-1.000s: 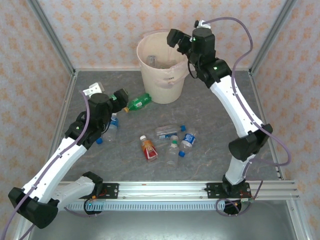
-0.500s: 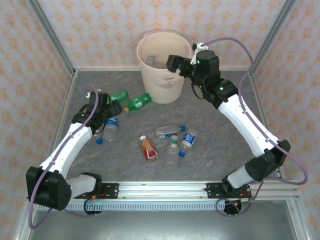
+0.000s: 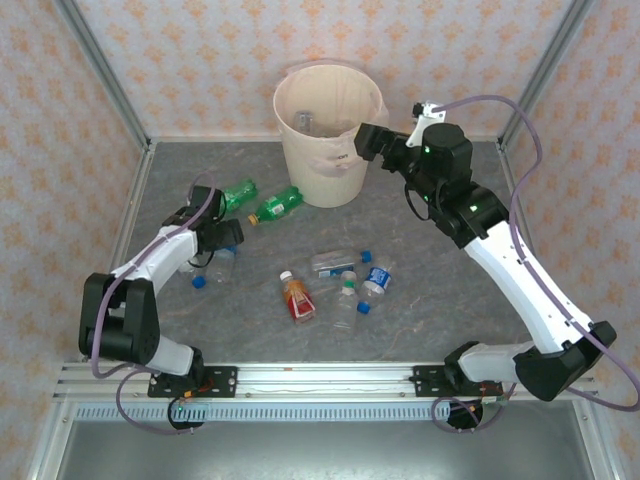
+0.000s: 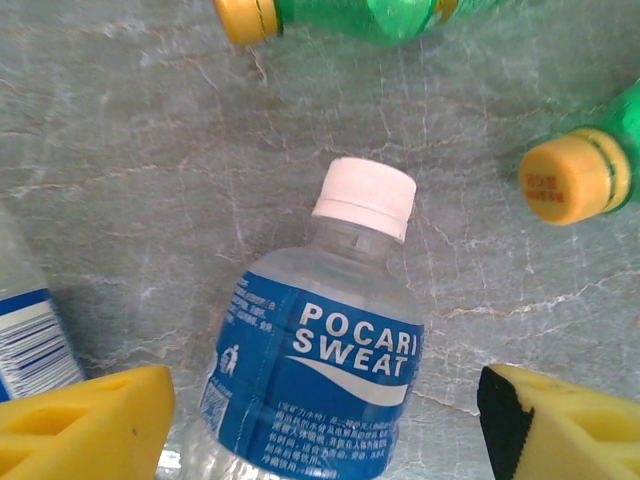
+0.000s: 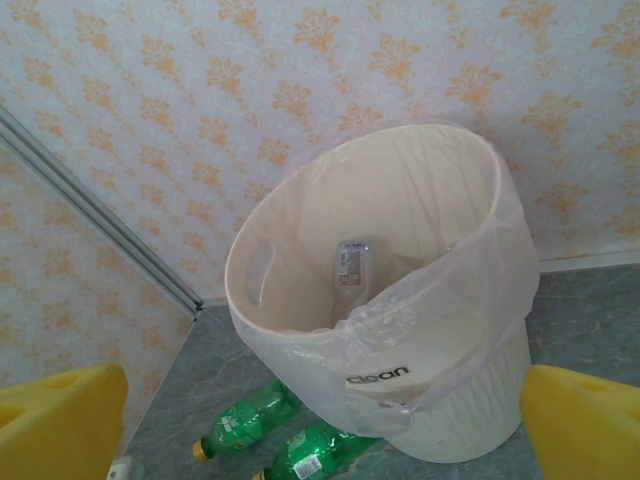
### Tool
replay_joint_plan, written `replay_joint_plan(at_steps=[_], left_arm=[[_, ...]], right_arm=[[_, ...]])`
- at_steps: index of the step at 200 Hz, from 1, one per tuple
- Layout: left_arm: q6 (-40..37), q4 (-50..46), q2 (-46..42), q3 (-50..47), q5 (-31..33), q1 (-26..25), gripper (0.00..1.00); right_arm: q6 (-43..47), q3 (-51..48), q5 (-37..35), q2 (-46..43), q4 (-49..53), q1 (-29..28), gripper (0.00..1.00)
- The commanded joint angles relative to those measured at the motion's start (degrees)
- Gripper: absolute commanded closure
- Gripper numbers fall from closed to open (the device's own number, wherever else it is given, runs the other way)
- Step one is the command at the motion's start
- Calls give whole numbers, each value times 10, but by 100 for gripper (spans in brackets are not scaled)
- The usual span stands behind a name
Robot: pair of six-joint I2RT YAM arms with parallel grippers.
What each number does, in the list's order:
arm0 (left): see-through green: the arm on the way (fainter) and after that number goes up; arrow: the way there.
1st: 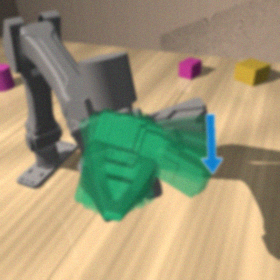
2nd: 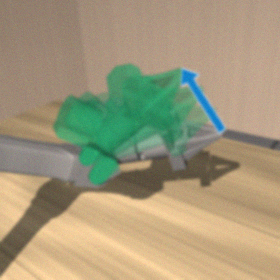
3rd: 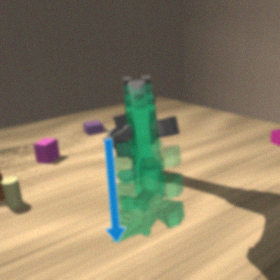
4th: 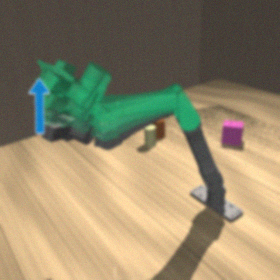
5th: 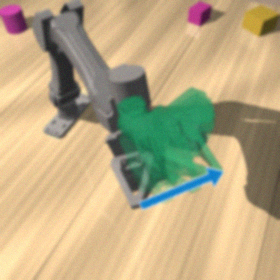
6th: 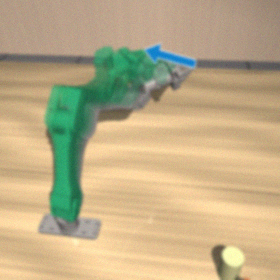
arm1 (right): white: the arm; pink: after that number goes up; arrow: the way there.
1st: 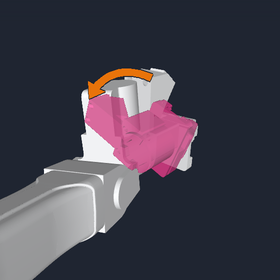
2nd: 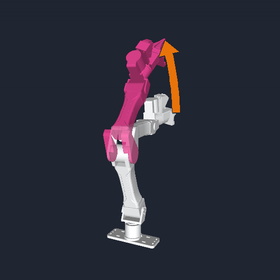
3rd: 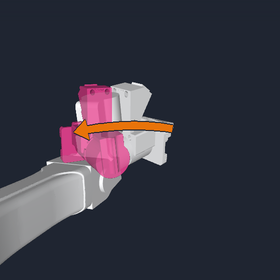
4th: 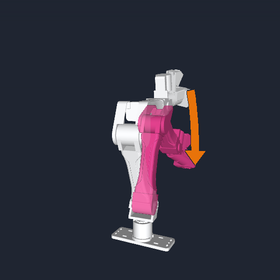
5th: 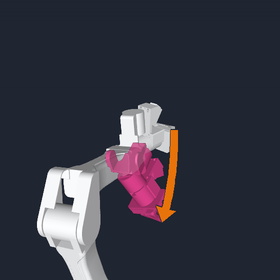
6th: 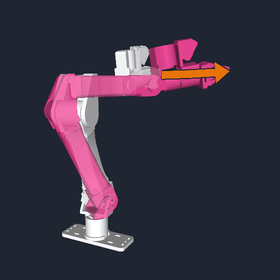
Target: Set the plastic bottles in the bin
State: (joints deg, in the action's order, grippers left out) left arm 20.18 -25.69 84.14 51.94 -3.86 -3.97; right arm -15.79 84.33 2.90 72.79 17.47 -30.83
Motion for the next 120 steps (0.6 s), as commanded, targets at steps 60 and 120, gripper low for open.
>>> replay_joint_plan(at_steps=[60,120], left_arm=[[5,58,41,-58,-62,4,18],[14,81,53,-66,-82,4,35]], right_arm=[[-15,-25,-15,-14,-13,-2,0],[-29,-21,-12,-12,-11,-2,0]])
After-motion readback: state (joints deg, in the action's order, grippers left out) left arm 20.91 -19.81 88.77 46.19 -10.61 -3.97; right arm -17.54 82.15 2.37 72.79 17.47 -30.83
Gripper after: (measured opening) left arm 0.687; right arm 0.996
